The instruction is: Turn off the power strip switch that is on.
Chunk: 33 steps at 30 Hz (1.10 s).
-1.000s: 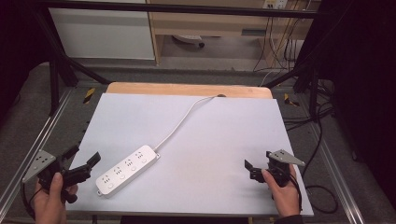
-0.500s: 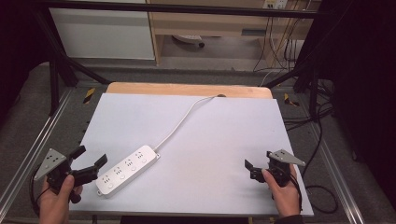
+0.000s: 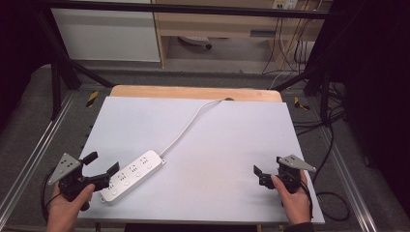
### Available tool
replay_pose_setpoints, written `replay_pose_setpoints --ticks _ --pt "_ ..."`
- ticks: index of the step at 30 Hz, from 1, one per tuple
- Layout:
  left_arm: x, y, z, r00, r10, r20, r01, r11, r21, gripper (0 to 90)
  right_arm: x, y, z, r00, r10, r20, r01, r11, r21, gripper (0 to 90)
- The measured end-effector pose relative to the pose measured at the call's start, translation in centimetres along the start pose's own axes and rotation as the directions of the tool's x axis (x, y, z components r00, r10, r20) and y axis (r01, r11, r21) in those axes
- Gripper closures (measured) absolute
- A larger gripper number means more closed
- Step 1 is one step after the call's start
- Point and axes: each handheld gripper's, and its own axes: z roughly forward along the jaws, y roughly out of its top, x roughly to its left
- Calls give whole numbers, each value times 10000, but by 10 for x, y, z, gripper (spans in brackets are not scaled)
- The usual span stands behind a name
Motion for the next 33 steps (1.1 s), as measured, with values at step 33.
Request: replay_pose_setpoints --ticks 33 --pt "-25 -3 29 9957 560 744 -637 9924 1055 401 0 0 0 10000 -15 6 15 10000 53 29"
